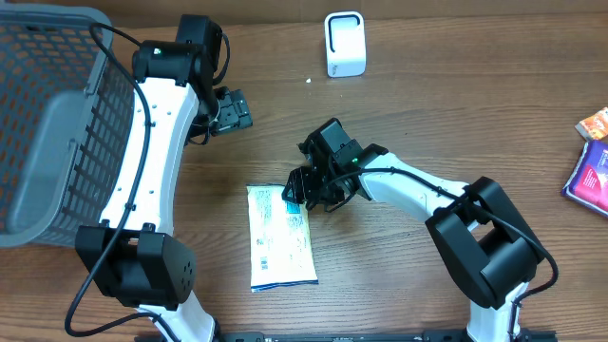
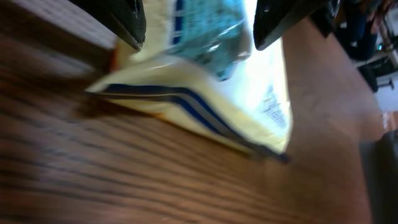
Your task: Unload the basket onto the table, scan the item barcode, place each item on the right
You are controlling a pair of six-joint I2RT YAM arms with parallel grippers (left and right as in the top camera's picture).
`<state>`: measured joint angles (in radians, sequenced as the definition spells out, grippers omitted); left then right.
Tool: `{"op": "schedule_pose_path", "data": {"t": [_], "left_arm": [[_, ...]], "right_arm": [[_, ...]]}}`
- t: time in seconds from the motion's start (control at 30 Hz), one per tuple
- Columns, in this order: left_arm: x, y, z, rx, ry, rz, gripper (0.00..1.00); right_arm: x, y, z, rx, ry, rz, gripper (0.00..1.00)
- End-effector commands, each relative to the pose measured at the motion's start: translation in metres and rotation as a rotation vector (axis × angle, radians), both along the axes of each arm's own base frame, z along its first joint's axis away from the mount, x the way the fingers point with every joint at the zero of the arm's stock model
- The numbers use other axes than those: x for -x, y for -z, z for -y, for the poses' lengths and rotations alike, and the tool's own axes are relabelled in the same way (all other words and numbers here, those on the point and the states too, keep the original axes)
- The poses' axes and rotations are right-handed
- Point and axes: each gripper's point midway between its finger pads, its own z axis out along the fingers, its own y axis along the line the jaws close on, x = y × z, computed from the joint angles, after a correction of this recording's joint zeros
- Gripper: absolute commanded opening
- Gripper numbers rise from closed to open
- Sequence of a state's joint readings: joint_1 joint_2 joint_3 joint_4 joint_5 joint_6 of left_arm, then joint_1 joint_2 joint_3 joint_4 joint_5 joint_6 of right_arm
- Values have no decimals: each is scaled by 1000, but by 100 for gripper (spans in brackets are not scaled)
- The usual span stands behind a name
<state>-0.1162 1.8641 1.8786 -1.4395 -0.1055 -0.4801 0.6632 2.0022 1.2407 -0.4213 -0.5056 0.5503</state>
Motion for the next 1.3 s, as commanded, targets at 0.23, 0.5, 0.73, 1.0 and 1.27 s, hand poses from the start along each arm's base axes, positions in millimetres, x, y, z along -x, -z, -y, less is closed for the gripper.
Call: {"op": "schedule_pose_path", "data": {"t": [0.23, 0.5, 0.73, 1.0, 1.27], "left_arm": [[23, 42, 21, 103, 18, -136, 99], [67, 98, 53, 172, 113, -306, 34], [108, 136, 93, 294, 174, -411, 4], [126, 172, 118, 353, 178, -403, 4], [77, 188, 94, 176, 170, -187, 4]], "right_arm": [[-41, 18, 44, 101, 167, 30, 51], [-75, 14, 100, 134, 308, -25, 19], [-83, 12, 133, 135, 333, -62, 25], [-84, 13, 139, 139, 347, -72, 27], [-84, 13, 140, 142, 348, -71, 27]]}}
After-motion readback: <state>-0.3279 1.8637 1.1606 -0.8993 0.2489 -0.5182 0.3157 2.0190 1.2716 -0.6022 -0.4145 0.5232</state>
